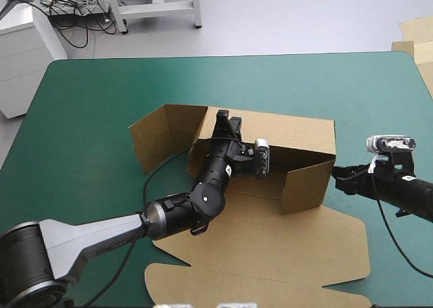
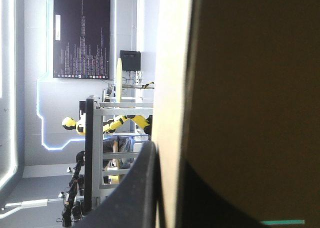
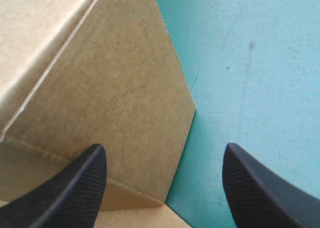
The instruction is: Fold the box
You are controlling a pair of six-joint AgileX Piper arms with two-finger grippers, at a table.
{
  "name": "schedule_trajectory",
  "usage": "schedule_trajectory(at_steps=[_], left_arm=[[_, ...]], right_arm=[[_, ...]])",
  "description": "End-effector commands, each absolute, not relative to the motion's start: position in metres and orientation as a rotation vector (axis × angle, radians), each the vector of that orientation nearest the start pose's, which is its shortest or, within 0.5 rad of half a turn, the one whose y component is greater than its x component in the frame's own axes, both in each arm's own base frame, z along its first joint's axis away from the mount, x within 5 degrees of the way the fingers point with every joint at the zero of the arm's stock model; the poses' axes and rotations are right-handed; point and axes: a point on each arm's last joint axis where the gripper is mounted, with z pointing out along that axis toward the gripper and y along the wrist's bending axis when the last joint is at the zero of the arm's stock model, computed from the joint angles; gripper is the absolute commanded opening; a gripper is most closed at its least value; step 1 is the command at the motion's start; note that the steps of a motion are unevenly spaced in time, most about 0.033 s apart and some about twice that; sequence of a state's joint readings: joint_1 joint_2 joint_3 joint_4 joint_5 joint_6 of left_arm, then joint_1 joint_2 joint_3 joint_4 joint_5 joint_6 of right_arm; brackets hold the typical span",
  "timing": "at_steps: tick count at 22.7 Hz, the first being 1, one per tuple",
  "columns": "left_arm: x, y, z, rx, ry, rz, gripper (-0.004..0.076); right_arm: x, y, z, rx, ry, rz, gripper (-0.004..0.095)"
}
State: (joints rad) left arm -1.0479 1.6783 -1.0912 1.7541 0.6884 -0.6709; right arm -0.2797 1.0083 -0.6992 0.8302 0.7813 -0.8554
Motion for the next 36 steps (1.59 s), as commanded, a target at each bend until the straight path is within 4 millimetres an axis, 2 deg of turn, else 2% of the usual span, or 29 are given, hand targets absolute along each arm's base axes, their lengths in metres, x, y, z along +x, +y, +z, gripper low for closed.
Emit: schedule_trajectory(at_steps=[1,13,15,18,21,25,28,36], left_arm=[[0.232,-0.284,0.283,1.384,1.267,0.685,-0.001],[0.232,-0.284,0.283,1.384,1.267,0.685,-0.001],[0.232,-0.284,0.283,1.384,1.267,0.685,-0.001],[0.232,-0.284,0.283,1.386,1.266,0.683,-0.001],[0.232,-0.284,0.283,1.387,1.266,0.682,-0.001],[0.231,-0.286,0.282,1.402,1.259,0.659,-0.001],[0.231,-0.286,0.282,1.404,1.258,0.657,-0.001],[0.231,-0.286,0.282,1.404,1.258,0.657,-0.001]], right_arm=[[0.182,0.0,0.304,-0.204,2.189,0.407,0.062],[0.176,0.005,0.302,-0.452,2.165,0.354,0.062],[0.179,0.004,0.303,-0.489,2.129,0.317,0.062],[0.189,0.005,0.301,-0.533,2.072,0.352,0.062],[0.202,0.005,0.293,-0.5,2.082,0.433,0.062],[0.214,0.005,0.296,-0.402,1.99,0.518,0.062],[0.217,0.002,0.297,-0.352,1.984,0.486,0.062],[0.217,0.004,0.299,-0.308,1.974,0.55,0.062]])
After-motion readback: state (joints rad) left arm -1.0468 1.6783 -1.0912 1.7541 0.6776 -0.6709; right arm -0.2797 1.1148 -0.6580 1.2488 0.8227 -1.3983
